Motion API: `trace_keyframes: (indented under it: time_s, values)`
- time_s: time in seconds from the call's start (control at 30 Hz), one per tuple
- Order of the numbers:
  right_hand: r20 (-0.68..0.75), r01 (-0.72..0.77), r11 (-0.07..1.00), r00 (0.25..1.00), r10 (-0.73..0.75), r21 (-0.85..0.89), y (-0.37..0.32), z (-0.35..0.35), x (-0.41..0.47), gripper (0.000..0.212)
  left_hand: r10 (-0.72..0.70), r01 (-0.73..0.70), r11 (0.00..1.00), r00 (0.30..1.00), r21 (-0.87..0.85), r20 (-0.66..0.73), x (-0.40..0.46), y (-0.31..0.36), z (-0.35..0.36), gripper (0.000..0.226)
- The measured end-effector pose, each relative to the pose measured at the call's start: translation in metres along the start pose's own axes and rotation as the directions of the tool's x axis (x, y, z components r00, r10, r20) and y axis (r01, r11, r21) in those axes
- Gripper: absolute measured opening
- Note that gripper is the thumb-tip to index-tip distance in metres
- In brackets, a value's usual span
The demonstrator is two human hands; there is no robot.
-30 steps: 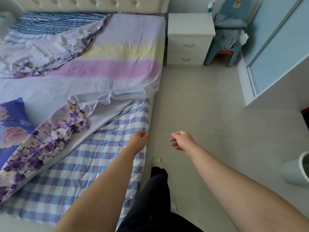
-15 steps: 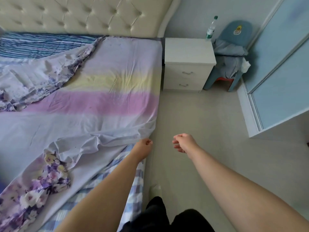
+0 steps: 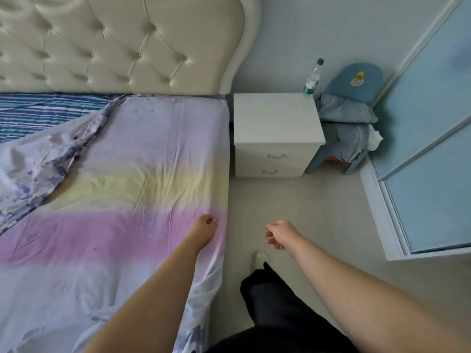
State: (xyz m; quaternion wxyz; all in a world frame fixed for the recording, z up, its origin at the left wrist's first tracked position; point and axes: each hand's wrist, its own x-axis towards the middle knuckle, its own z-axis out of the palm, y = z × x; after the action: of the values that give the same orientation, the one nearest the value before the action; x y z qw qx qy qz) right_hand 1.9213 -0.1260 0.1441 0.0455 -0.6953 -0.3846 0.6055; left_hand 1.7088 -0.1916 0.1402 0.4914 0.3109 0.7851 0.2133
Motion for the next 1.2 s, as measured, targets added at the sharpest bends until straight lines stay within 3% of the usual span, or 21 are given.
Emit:
trace_keyframes:
  time_s: [0.2, 0.4, 0.87, 1.07, 1.2]
  values:
    - [-0.039, 0.091, 0.994, 0.995, -0.094, -0.068, -0.183, -0.043, 0.1, 0.02, 0.022, -0.024, 0.998, 0.999, -0.056, -0.036, 0.117, 0.123, -0.041, 0.02]
    - [0.012, 0.144, 0.987, 0.99, -0.143, -0.074, -0.314, -0.021, 0.184, 0.01, -0.032, 0.03, 0.999, 0.998, -0.029, -0.058, 0.233, 0.176, -0.096, 0.027]
    - [0.093, -0.035, 0.979, 0.995, 0.017, 0.2, -0.51, 0.026, 0.39, 0.025, -0.09, 0.095, 0.992, 0.994, 0.081, -0.06, 0.473, 0.287, -0.175, 0.026]
    - [0.066, -0.031, 0.994, 0.998, 0.025, 0.105, -0.564, 0.059, 0.501, 0.049, -0.181, 0.185, 0.982, 0.98, 0.041, -0.086, 0.56, 0.294, -0.174, 0.025]
    - [0.071, -0.071, 0.992, 0.995, 0.064, 0.103, -0.58, 0.087, 0.56, 0.054, -0.173, 0.179, 0.984, 0.967, 0.017, -0.186, 0.61, 0.294, -0.173, 0.026]
